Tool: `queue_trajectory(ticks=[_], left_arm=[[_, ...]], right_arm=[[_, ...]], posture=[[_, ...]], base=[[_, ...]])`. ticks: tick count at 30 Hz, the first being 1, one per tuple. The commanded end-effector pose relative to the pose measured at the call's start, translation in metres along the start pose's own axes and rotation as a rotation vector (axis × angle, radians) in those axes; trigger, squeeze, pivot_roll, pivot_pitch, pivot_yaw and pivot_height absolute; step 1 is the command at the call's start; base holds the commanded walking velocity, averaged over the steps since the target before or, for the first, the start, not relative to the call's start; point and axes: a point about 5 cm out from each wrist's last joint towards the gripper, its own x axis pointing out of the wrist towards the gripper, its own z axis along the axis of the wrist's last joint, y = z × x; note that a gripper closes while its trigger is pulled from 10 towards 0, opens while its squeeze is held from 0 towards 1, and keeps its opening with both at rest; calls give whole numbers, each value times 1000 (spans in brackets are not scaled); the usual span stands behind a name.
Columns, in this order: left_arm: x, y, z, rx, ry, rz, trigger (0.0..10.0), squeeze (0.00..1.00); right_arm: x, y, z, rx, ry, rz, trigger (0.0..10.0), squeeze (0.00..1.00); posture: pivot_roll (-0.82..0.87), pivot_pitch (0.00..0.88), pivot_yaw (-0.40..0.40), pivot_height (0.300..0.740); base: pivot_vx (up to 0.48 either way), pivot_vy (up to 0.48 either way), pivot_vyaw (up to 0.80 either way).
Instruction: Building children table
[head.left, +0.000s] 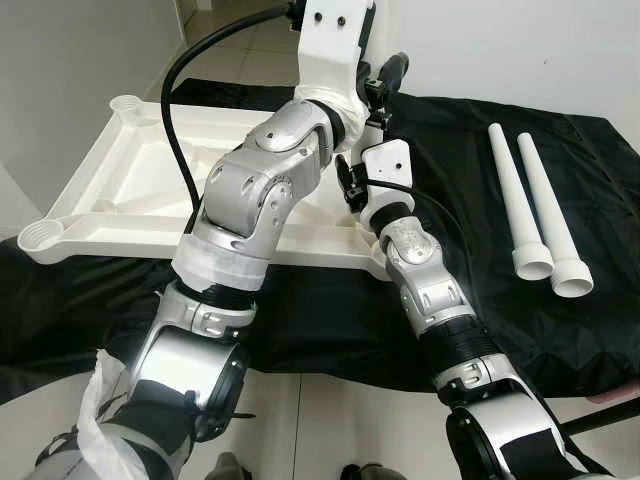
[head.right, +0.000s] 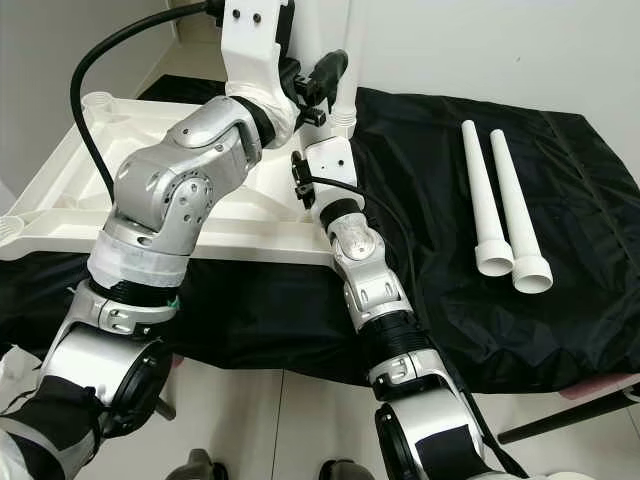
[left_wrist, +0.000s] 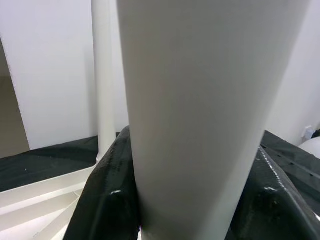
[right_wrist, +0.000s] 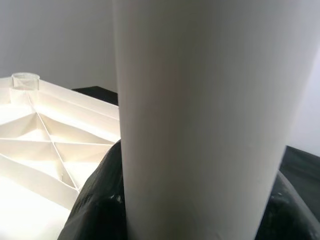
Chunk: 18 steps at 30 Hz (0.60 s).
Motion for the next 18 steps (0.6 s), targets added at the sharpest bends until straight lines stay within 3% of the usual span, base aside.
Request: queue_trajectory(ticks=[1,2,3,10,11,18], left_arm=[[1,-2,5,-2,-24,-35,10000,0],[1,-2,5,-2,-24,-35,10000,0],[0,-2,6,-33,-39,-46,10000,1000],[-1,-4,10,-23,-69,-68,10000,984],[-3,-7,12,-26,-89,-86,10000,0],[-16,-11,20,-40,-175,-127,10000,0]], right_arm=[[-2,-5,-3,31,9,-33,10000,0],[-2,-5,-3,31,9,-33,10000,0],[-2,-5,-4,58,15,-35,10000,0],[-3,-7,-8,132,40,-69,10000,0],[-3,-9,-8,138,42,-75,10000,0],[-6,-17,-13,179,72,-124,10000,0]], posture=[[-5,36,19,740],[-5,36,19,740],[-6,32,23,740],[-6,26,30,740],[-9,23,33,740],[-15,21,30,740]], base=[[0,0,0],[0,0,0],[0,0,0],[0,0,0],[0,0,0],[0,0,0]])
